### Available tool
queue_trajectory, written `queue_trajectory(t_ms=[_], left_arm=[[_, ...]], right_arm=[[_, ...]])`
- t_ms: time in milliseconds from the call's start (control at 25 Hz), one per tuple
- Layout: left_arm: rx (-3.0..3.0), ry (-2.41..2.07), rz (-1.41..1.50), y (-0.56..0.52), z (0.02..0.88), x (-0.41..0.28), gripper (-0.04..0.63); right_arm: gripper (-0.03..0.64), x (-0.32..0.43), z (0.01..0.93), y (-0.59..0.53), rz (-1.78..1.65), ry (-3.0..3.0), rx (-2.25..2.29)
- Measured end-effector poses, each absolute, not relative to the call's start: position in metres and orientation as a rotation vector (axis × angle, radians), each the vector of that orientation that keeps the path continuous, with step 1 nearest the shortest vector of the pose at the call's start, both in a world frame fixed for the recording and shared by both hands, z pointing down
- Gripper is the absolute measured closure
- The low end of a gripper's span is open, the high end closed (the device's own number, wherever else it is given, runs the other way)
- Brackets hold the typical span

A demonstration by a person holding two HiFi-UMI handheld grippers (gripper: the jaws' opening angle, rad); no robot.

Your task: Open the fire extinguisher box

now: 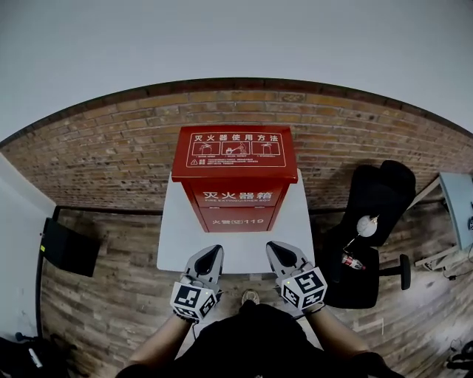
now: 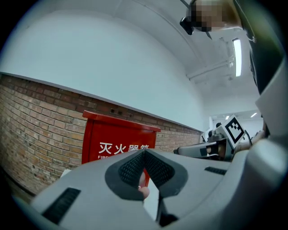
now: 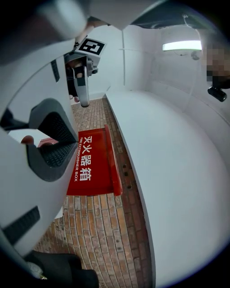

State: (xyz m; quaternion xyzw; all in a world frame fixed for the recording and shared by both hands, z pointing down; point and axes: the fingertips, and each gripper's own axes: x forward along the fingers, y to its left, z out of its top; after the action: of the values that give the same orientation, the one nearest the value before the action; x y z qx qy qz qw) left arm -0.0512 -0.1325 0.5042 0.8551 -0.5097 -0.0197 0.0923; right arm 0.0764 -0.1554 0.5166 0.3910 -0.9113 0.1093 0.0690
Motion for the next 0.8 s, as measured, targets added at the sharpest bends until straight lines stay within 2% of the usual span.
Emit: queue_trajectory(t_ms=[360,800], left_arm=[[2.472,-1.599,-0.008,-0.174,0.511,-0.047,0.545],[2.491,-1.637,-0.011,-0.211,0.495,-0.085,0.545]], right_arm=[[0.598,0.094,0.531,-0.216,0.406,-2.76,1.152],[0.598,0.121,0.513,-0.26,0.418,-2.74,1.301]])
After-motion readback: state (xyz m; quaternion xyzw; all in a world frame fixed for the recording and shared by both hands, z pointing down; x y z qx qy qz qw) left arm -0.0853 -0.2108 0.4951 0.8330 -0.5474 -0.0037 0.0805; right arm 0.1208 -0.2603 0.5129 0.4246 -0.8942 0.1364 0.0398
